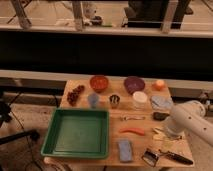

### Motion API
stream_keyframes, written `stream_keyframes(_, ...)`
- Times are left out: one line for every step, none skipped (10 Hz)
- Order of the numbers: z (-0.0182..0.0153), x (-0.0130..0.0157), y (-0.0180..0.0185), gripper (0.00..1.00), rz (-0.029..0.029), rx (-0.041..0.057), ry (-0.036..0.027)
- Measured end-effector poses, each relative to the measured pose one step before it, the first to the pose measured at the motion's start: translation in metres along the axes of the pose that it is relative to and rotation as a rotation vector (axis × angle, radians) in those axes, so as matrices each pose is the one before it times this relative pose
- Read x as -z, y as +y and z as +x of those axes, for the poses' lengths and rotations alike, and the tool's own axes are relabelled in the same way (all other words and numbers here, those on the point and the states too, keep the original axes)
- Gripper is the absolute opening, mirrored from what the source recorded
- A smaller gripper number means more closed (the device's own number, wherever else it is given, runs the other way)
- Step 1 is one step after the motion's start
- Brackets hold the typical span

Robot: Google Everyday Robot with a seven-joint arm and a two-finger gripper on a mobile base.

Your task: Place banana in metal cup

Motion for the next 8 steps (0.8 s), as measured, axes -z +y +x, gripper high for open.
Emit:
stream_keyframes(-0.00049, 0.00061, -0.00097, 0.8, 0.00455, 0.00283, 0.0001)
stream_keyframes(-0.002, 0.00283, -0.00599, 0.8, 0.02002, 0.01686, 0.00211)
stream_keyframes(0.00007, 0.00029, -0.00329, 0.8, 0.00635, 0.00145, 0.00383)
stream_keyframes(-0.00024, -0.00112, -0.00434, 0.8, 0.0055, -0.00378, 0.0013)
stream_keyframes(-0.00049, -0.00174, -0.00453, 0.8, 0.00286, -0.00113, -0.00044)
stream_keyframes(0.00082, -0.00096, -0.00309, 0.8, 0.00171, -0.00491, -0.00162)
stream_keyframes(0.00205, -0.00173, -0.00289, 0.8, 0.00095, -0.00456, -0.00054)
stream_keyframes(0.00371, -0.00201, -0.00447, 0.8, 0.00284, -0.00635, 0.00059)
